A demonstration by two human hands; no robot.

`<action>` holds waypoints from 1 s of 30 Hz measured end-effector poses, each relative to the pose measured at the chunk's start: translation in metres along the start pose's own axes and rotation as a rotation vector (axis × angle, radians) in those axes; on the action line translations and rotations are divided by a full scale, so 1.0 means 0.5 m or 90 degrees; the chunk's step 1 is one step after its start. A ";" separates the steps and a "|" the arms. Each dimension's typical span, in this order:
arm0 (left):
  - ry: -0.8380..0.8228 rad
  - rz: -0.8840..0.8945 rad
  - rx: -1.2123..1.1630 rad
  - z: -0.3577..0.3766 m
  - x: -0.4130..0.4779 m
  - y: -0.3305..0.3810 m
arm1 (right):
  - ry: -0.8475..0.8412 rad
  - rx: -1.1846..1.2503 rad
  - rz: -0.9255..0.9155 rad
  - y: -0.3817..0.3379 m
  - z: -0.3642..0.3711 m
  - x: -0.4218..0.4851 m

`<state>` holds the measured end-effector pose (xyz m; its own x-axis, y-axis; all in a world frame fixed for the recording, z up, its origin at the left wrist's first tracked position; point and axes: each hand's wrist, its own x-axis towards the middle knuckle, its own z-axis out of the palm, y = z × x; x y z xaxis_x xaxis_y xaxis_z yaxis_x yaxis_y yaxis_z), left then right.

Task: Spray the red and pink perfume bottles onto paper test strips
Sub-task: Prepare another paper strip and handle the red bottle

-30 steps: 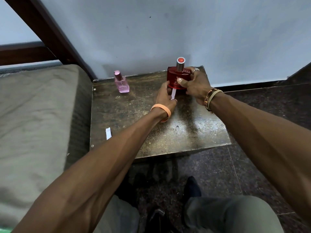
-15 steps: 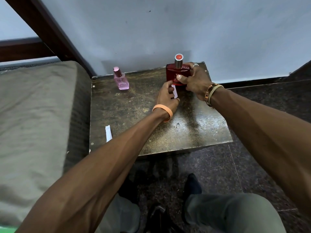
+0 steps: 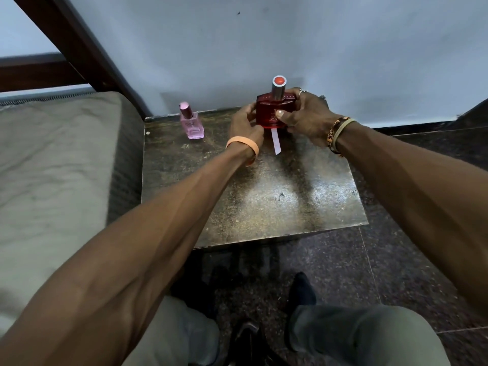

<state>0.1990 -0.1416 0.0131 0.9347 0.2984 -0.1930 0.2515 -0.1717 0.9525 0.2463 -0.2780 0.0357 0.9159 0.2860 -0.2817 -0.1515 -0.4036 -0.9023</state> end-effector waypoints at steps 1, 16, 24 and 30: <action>0.003 0.000 -0.001 0.000 -0.002 -0.002 | -0.001 -0.001 0.003 0.000 0.002 0.001; 0.001 -0.003 0.017 -0.004 -0.016 -0.012 | 0.000 0.034 0.012 0.009 0.017 -0.005; -0.002 -0.002 0.015 -0.005 -0.021 -0.009 | 0.014 0.058 0.027 0.014 0.022 -0.006; 0.006 0.002 0.021 -0.005 -0.026 -0.009 | 0.012 0.032 0.042 0.021 0.019 -0.003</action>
<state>0.1851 -0.1425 0.0118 0.9332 0.3064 -0.1876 0.2568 -0.2038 0.9447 0.2400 -0.2746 0.0234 0.9102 0.2429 -0.3354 -0.2298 -0.3774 -0.8971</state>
